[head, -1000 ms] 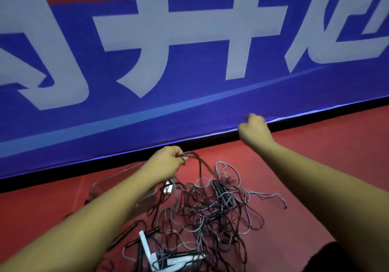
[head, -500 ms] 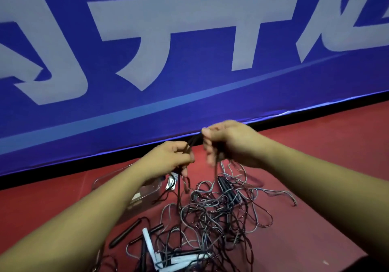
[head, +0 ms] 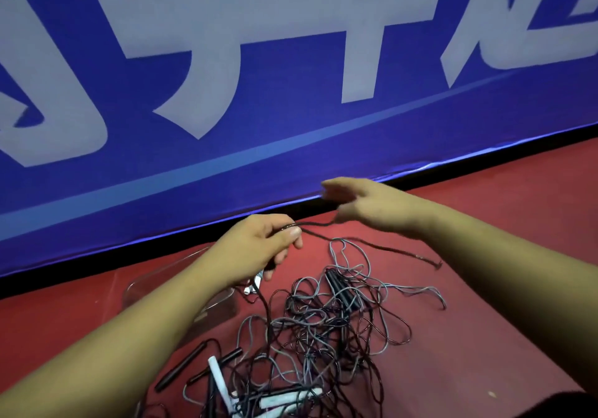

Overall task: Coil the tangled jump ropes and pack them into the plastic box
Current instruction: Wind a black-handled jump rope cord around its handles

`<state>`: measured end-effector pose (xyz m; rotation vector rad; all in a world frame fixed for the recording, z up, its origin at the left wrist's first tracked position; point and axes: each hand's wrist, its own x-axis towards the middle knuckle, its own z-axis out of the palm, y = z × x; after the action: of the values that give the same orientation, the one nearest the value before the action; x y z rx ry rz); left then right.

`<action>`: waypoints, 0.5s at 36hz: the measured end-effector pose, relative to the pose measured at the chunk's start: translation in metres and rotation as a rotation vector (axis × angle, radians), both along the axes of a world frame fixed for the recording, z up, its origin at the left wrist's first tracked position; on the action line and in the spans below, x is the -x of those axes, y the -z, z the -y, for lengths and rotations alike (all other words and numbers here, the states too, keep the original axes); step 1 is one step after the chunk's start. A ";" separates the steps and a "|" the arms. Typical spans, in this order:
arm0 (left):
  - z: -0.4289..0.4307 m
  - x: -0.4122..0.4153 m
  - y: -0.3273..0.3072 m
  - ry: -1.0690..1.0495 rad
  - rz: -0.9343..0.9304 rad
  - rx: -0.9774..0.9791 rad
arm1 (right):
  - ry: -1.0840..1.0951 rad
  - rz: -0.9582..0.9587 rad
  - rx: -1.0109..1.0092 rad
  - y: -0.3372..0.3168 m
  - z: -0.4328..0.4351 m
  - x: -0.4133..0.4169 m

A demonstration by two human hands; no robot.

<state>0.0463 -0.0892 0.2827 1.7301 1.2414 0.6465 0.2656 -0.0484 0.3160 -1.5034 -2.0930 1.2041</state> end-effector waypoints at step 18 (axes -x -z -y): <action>-0.012 0.047 0.028 -0.013 0.058 0.209 | 0.323 -0.132 -0.141 -0.001 -0.023 -0.019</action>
<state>-0.0004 -0.0774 0.2548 1.5219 1.2347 0.5499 0.2847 -0.0252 0.3174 -1.5756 -1.7296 0.9854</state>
